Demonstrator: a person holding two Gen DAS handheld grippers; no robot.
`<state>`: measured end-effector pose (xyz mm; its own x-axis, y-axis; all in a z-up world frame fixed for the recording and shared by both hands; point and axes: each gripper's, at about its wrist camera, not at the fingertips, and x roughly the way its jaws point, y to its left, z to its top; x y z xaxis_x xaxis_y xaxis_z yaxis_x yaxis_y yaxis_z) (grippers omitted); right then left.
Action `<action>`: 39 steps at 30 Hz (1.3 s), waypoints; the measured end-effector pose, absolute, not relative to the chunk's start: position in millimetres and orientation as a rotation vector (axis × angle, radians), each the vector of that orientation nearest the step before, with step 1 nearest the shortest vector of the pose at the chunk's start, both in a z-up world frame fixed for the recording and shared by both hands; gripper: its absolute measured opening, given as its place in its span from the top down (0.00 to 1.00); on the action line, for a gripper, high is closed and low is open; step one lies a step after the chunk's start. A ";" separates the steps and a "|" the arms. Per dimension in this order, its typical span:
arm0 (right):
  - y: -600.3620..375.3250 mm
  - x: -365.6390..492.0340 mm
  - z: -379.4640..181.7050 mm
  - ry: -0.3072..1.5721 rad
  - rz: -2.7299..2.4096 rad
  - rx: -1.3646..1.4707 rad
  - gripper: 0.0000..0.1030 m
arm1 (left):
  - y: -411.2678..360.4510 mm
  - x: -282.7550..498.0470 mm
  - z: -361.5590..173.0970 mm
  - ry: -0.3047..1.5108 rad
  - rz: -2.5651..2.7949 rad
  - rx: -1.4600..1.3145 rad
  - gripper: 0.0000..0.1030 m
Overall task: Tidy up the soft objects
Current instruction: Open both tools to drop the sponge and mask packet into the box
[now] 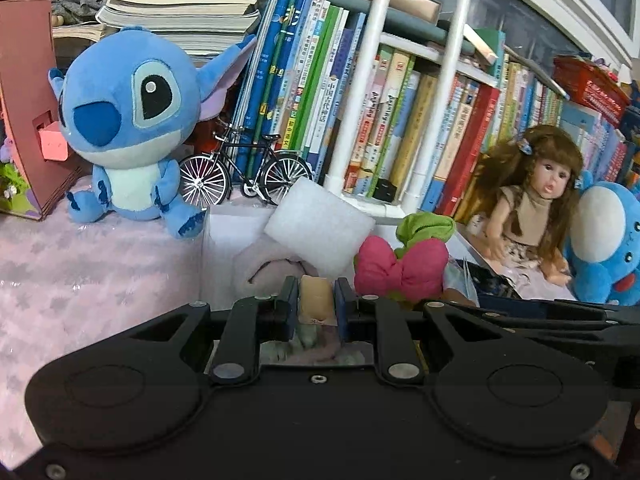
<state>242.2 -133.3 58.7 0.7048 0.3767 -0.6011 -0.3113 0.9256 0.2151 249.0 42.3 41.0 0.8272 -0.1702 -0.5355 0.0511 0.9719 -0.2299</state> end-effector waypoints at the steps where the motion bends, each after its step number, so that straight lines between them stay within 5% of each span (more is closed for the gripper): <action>1: -133.0 245.5 58.4 0.689 0.381 0.098 0.35 | 42.5 253.2 41.3 0.586 -0.113 -0.208 0.82; 16: -136.8 271.6 45.3 0.722 0.378 0.165 0.32 | 39.1 262.0 36.4 0.589 -0.098 -0.179 0.81; 18: -138.6 270.5 45.5 0.717 0.380 0.179 0.24 | 39.0 260.7 37.4 0.586 -0.102 -0.178 0.76; 25: -150.7 264.7 49.1 0.697 0.376 0.236 0.18 | 40.3 250.9 41.4 0.575 -0.117 -0.189 0.54; 39: -163.0 236.4 62.7 0.638 0.373 0.217 0.13 | 34.3 219.5 54.2 0.538 -0.133 -0.140 0.34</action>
